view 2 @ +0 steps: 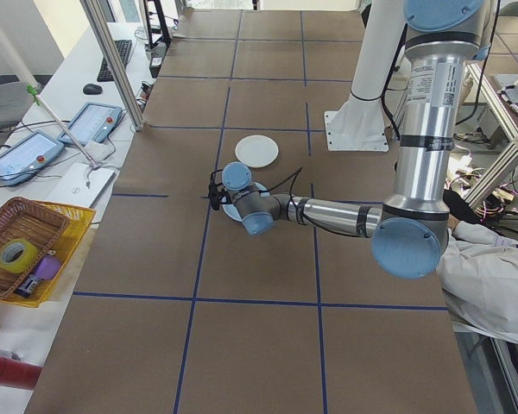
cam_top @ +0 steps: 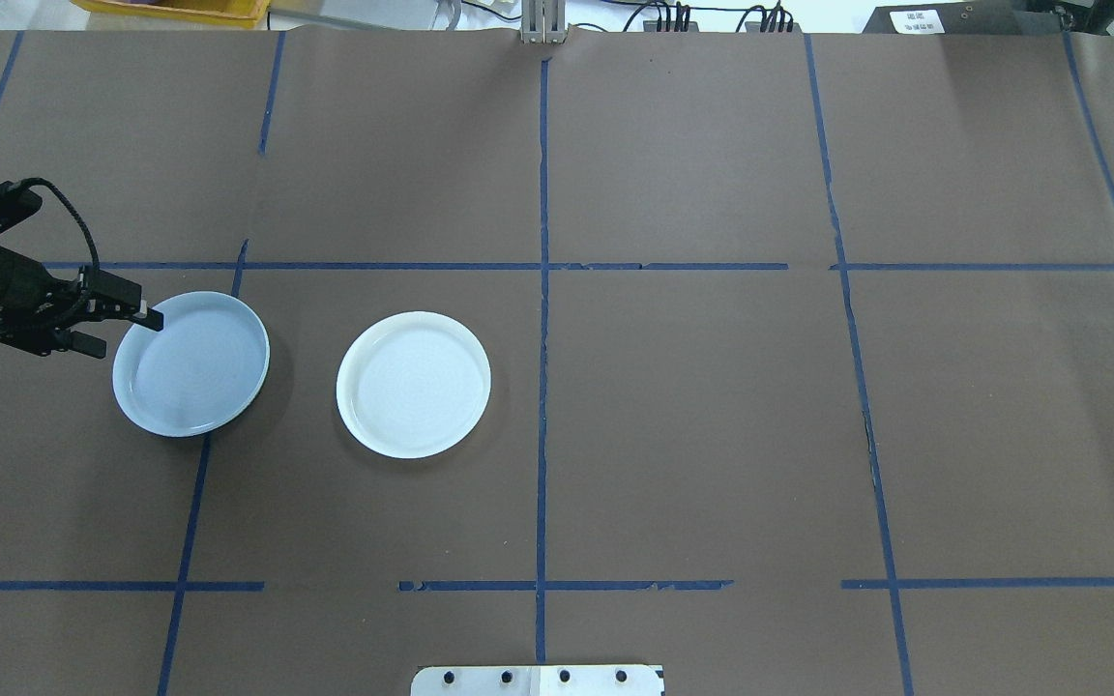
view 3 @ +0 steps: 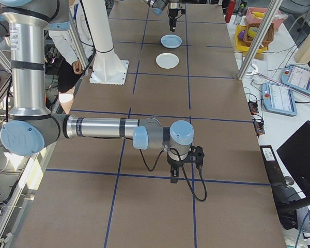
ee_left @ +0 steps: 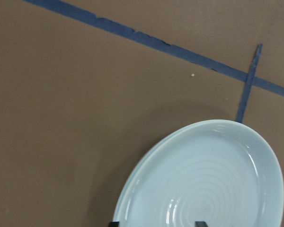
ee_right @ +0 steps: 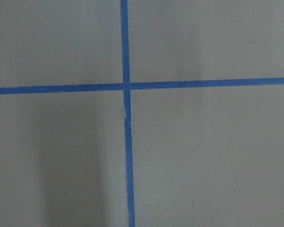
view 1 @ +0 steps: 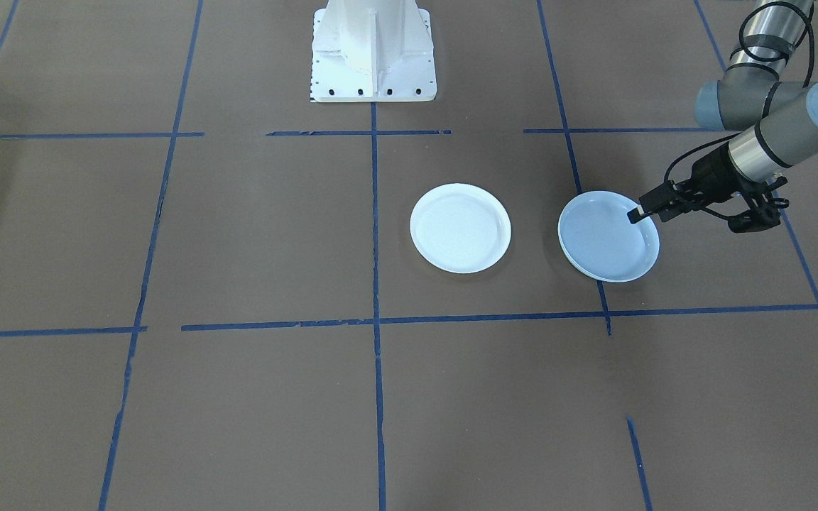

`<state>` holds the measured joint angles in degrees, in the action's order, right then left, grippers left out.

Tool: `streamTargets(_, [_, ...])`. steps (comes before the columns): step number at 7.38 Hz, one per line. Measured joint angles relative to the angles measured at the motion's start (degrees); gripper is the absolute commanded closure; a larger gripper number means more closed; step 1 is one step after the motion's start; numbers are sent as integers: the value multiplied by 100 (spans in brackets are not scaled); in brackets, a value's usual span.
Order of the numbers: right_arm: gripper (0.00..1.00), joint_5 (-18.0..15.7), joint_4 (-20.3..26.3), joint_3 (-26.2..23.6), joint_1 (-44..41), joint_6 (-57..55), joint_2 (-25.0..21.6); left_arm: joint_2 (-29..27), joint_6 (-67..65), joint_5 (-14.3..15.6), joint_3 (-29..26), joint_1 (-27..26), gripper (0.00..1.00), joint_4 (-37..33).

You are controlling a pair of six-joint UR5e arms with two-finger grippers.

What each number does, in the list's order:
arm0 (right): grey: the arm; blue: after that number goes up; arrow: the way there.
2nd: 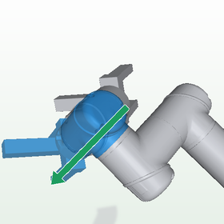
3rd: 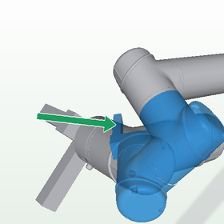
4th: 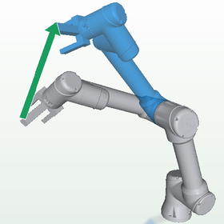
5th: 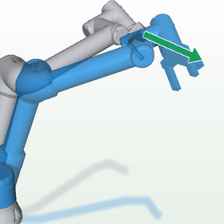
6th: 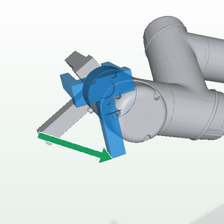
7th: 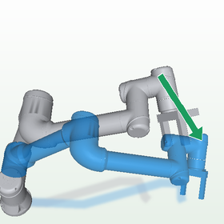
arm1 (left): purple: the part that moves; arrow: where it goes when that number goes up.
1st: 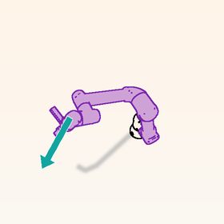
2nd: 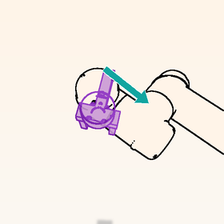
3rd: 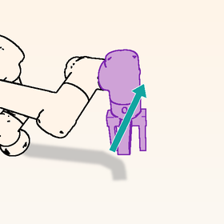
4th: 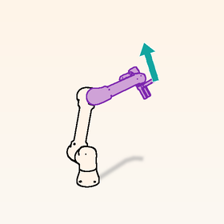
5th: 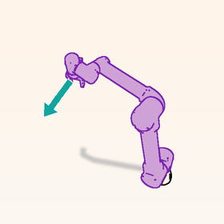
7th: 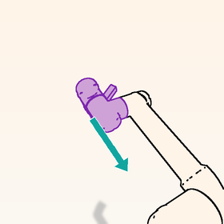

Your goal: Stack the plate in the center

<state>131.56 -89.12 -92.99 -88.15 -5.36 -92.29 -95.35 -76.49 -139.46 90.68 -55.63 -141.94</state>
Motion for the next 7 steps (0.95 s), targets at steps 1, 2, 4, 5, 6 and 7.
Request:
streamTargets(1, [0,-1,0,0,-2,0,0,-264,-316,29,89,67,0,152])
streamTargets(2, [0,-2,0,0,-3,0,0,-544,-646,223,120,283,0,309])
streamTargets(4, [0,-1,0,0,-1,0,0,-903,-1320,1032,121,955,0,453])
streamTargets(5, [0,-3,0,0,-1,0,0,-995,-1514,1506,107,1281,0,494])
streamTargets(6, [0,-3,0,0,0,0,0,-1068,-1626,1870,104,1521,0,550])
streamTargets(7, [0,-5,0,0,0,0,0,-1114,-1716,2164,109,1727,0,596])
